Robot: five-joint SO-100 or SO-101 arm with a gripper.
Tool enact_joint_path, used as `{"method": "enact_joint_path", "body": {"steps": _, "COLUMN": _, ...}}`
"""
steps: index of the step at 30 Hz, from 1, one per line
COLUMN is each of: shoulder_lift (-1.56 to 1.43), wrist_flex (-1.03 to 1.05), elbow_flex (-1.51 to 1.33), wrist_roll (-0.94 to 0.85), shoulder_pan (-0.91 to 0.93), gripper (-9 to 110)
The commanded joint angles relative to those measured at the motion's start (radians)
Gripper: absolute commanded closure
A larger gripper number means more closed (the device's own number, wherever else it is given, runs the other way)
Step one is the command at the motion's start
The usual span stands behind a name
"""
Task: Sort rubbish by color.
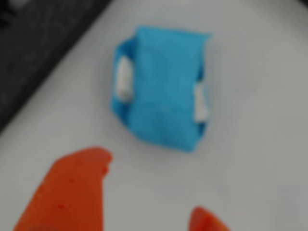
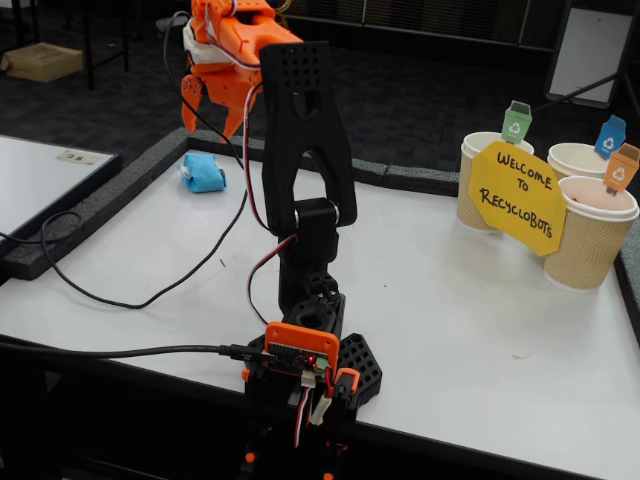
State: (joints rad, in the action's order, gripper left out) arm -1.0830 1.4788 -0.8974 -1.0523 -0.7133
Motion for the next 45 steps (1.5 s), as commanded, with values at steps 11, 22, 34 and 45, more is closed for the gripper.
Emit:
{"method": "enact_joint_path", "body": {"steps": 11, "shoulder_lift": 0.066, "wrist_flex": -0.141, "elbow_flex": 0.173, "wrist_roll": -0.195, "shoulder_pan": -0.011, "gripper": 72}}
{"method": "enact_joint_path", "body": {"steps": 22, "shoulder_lift": 0.169, "wrist_flex": -0.172, "elbow_flex": 0.229, "wrist_roll": -0.209, "shoulder_pan": 0.020, "gripper": 71}}
{"method": "enact_joint_path", "body": {"steps": 34, "shoulder_lift": 0.281, "wrist_flex": -0.210, "elbow_flex": 0.399, "wrist_roll": -0.265, "shoulder_pan": 0.083, "gripper": 71}}
{"method": "enact_joint_path", "body": {"steps": 45, "shoulder_lift": 0.345, "wrist_flex": -0.219, "elbow_flex": 0.423, "wrist_roll": -0.270, "shoulder_pan": 0.074, "gripper": 72}}
